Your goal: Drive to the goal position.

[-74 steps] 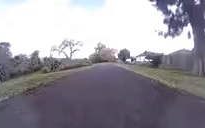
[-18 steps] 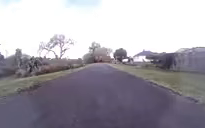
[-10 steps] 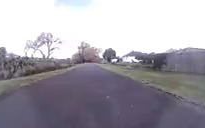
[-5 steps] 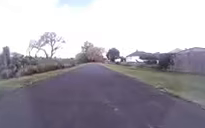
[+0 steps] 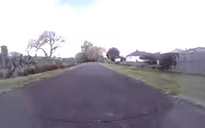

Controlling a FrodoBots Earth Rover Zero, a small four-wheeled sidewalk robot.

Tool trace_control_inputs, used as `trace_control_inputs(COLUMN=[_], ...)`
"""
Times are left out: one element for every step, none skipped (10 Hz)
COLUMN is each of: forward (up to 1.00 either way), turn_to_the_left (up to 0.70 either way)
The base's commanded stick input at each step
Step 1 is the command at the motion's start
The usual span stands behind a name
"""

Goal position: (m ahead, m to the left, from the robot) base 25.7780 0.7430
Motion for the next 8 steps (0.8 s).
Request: trace_control_inputs(forward=[0.85,0.85,0.85,0.85,0.85,0.85,0.85,0.85], turn_to_the_left=[0.00,0.00,0.00,0.00,0.00,0.00,0.00,0.00])
